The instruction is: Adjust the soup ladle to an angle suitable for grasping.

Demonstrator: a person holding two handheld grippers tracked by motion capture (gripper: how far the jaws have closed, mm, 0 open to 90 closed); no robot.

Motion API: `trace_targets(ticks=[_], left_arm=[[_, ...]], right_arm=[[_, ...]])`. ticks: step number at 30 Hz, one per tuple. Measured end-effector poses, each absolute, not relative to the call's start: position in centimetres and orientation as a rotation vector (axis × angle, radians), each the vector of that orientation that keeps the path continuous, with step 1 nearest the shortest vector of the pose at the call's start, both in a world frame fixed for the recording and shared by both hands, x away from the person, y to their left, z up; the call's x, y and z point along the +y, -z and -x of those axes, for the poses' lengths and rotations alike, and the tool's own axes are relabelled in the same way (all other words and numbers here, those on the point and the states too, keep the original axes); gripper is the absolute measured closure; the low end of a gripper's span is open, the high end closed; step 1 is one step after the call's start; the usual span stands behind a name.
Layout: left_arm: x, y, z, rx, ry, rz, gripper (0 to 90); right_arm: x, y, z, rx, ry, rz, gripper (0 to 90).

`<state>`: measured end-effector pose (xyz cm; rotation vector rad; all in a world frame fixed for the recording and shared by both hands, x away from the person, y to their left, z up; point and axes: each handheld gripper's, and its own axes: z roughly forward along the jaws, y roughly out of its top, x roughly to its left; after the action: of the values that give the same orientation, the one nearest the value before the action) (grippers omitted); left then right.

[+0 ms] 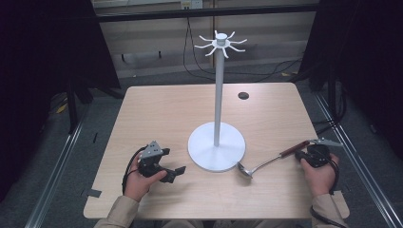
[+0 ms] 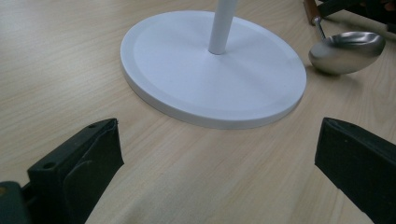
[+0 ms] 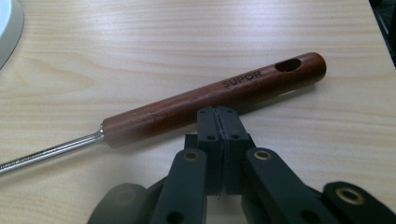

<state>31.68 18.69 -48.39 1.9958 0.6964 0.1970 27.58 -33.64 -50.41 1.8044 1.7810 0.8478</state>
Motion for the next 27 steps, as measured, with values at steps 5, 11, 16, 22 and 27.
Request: trace_targets(ticks=[5, 11, 16, 22, 27], left_arm=[[18.7, 48.4, -31.7, 0.697, -0.201, -1.999, 0.6], [18.8, 48.5, -31.8, 0.701, -0.195, -1.990, 0.6], [18.9, 48.4, -31.8, 0.703, -0.200, -1.993, 0.6], [19.0, 48.4, -31.9, 0.701, -0.202, -1.993, 0.7], [19.1, 48.4, -31.9, 0.702, -0.202, -1.996, 0.7]], right_arm=[[-33.3, 50.3, -28.5, 1.787, -0.834, -1.810, 89.4], [-32.9, 50.4, -29.6, 1.791, -0.835, -1.807, 88.6], [-32.6, 50.4, -30.3, 1.789, -0.841, -1.811, 89.3], [-32.1, 50.4, -31.1, 1.795, -0.842, -1.818, 89.4], [-31.7, 50.4, -31.7, 1.797, -0.831, -1.813, 89.2]])
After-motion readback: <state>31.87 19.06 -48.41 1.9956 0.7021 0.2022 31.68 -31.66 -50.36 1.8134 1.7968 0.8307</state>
